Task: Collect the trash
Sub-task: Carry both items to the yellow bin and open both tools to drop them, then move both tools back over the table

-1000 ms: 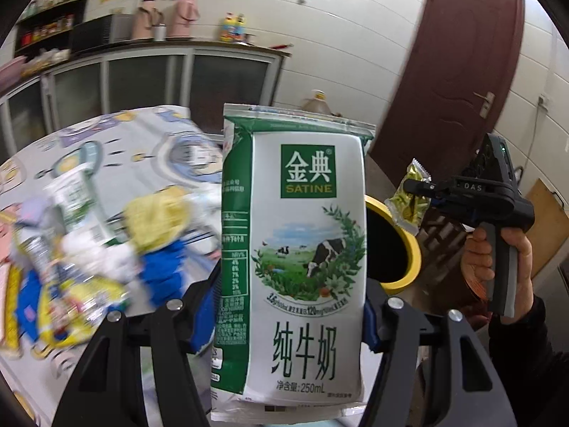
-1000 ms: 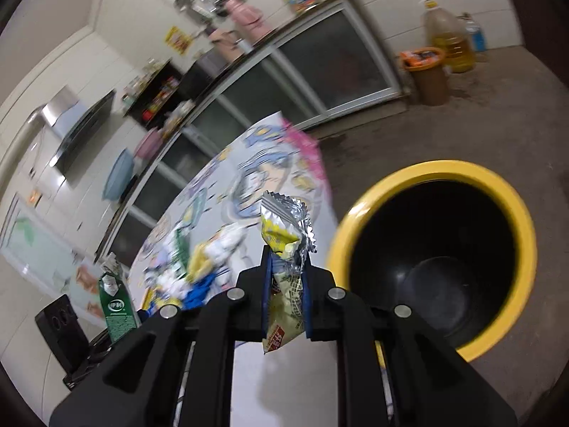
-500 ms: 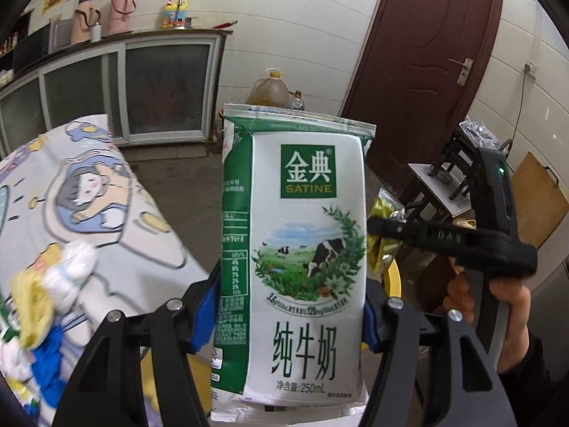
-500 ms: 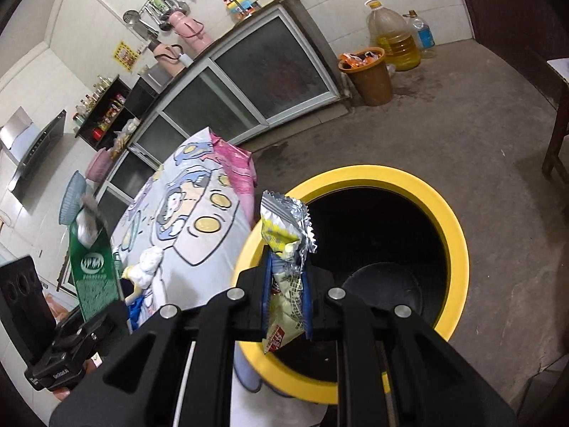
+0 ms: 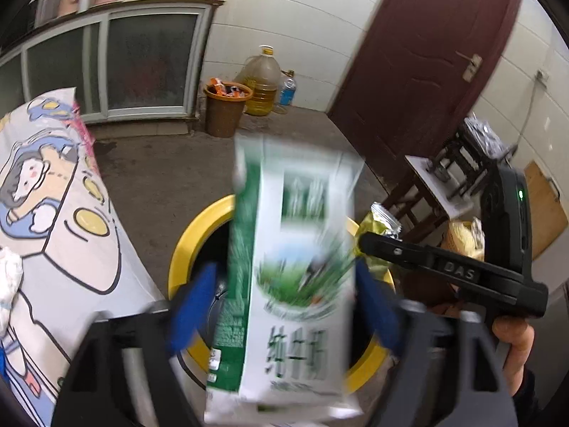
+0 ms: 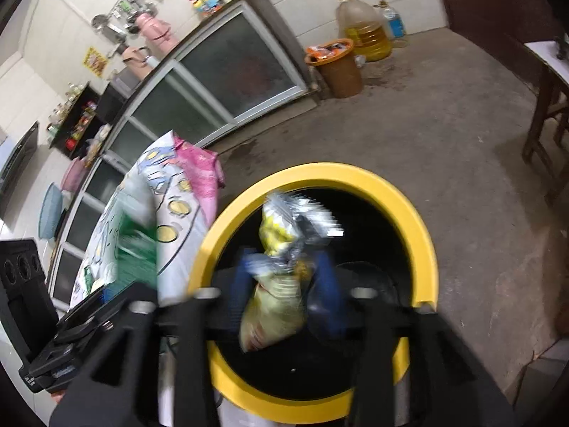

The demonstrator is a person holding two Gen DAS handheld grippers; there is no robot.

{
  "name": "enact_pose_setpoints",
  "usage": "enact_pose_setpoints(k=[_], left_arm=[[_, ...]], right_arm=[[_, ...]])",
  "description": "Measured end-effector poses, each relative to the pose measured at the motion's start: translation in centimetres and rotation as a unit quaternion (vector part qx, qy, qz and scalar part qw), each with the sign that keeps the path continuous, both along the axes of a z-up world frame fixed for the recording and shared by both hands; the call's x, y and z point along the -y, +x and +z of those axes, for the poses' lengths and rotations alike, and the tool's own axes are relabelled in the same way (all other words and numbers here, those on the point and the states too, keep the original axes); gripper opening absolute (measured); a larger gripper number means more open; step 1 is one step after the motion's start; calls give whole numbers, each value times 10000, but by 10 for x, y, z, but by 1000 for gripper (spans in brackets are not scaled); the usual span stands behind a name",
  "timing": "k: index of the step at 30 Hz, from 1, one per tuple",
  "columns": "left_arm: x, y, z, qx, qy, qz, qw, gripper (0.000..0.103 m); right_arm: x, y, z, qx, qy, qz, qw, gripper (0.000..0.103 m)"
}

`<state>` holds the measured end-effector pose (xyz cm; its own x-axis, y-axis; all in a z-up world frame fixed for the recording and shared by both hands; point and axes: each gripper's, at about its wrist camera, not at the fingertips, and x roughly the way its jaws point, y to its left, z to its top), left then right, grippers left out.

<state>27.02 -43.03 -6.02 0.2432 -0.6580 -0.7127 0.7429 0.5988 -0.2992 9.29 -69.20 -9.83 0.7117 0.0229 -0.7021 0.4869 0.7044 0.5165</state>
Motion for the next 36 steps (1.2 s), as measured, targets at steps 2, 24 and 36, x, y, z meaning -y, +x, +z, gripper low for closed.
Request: enact_pose_setpoints(k=[2, 24, 36], left_arm=[[-5, 1, 1, 17, -42, 131, 9999, 95], [-202, -44, 88, 975, -549, 1087, 9878, 95], [-329, -76, 90, 1514, -321, 1845, 9706, 95]], right_arm=[[5, -6, -2, -23, 80, -82, 9999, 53], [-15, 12, -3, -471, 348, 96, 9982, 68], [-66, 46, 28, -737, 113, 689, 9948, 71]])
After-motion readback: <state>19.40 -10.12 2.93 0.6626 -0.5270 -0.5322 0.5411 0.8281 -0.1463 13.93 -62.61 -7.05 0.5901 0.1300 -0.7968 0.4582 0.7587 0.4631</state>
